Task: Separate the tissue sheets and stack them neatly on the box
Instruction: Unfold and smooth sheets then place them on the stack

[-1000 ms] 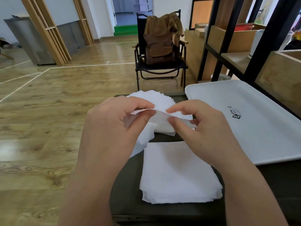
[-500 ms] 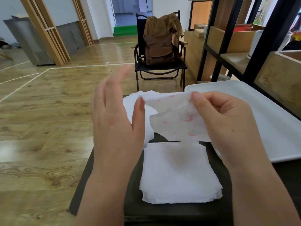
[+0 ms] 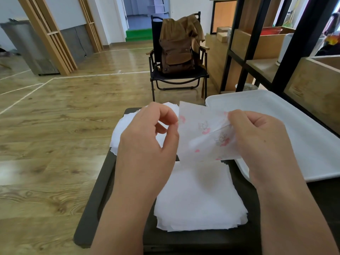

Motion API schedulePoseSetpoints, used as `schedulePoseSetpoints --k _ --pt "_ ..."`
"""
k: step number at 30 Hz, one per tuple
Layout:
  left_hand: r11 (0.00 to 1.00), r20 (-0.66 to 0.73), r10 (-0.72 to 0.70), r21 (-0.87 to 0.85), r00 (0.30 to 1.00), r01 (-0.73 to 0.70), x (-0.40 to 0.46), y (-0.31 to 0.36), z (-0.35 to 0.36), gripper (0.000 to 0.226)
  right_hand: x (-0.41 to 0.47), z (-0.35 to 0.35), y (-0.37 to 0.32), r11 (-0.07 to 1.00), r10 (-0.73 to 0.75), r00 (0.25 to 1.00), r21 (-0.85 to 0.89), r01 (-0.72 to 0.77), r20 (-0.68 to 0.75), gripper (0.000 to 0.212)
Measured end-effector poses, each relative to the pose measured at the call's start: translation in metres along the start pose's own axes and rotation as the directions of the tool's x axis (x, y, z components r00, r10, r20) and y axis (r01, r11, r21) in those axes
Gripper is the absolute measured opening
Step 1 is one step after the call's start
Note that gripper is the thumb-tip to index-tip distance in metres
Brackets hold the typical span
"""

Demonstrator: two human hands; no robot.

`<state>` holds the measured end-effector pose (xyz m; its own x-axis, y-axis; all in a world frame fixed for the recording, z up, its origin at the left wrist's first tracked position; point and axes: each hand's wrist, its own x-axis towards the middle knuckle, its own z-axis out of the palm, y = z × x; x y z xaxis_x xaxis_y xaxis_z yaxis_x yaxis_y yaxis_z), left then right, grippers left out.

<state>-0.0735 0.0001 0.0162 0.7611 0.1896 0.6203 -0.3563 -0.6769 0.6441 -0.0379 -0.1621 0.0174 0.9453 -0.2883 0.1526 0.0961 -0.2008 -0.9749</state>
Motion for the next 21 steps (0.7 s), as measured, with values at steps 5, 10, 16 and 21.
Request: schedulePoseSetpoints --k 5,10,16,21 --pt "0.996 0.284 -0.061 -0.039 0.957 0.075 0.001 -0.001 0.000 0.024 -0.001 -0.001 -0.003 0.997 0.010 1.000 0.075 -0.009 -0.013 0.032" --pt "0.995 0.273 -0.062 -0.058 0.960 0.080 -0.001 -0.001 0.001 0.014 0.000 0.001 -0.001 0.998 -0.038 0.999 0.054 0.039 -0.013 0.021" --pt "0.991 0.018 0.103 0.090 0.995 -0.104 0.000 -0.002 -0.004 0.009 0.002 -0.008 -0.001 0.990 -0.128 0.974 -0.029 0.136 0.186 0.027" --pt "0.960 -0.116 0.239 0.176 0.964 -0.217 0.002 -0.002 -0.012 0.008 -0.001 -0.009 -0.007 0.960 -0.262 0.880 0.012 0.280 0.397 0.022"
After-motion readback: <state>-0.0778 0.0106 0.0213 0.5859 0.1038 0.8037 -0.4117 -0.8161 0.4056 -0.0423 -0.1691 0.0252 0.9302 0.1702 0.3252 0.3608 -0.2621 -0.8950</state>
